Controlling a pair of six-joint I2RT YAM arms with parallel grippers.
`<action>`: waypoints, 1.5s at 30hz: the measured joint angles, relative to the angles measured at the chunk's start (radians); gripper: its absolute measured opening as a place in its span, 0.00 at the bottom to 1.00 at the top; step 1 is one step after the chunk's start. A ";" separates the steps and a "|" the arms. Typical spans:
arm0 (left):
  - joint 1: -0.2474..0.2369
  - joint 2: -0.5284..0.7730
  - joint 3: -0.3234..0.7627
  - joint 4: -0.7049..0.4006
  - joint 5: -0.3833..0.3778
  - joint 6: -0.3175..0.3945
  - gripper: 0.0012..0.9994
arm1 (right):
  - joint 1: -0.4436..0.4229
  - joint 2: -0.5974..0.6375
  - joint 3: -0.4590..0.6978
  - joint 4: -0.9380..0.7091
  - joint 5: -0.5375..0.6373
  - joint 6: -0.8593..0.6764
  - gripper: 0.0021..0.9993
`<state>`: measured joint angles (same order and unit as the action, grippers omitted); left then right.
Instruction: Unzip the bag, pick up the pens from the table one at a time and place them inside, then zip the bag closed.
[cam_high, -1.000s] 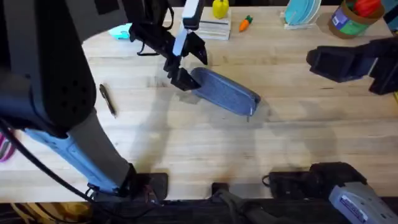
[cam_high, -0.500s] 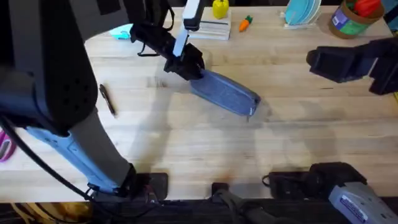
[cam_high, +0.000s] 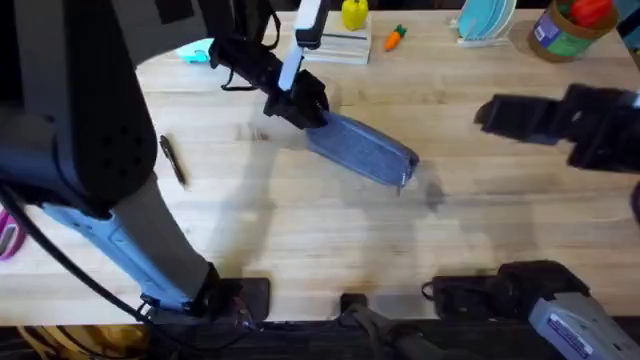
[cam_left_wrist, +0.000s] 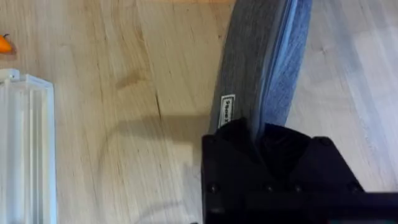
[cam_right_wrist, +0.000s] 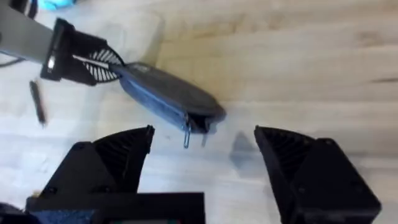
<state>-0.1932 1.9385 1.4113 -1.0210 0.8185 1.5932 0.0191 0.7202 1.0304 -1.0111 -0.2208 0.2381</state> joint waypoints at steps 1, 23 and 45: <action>0.000 0.000 0.000 0.000 0.000 0.000 0.04 | 0.007 0.003 -0.024 0.001 -0.010 0.014 1.00; 0.000 0.000 0.000 0.000 0.000 0.000 0.04 | 0.484 0.249 -0.323 0.335 0.083 0.362 1.00; 0.000 0.000 0.000 0.000 0.000 0.000 0.04 | 0.485 0.375 -0.323 0.431 0.114 0.436 0.45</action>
<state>-0.1932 1.9385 1.4113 -1.0209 0.8181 1.5929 0.5037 1.0950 0.7074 -0.5800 -0.1065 0.6743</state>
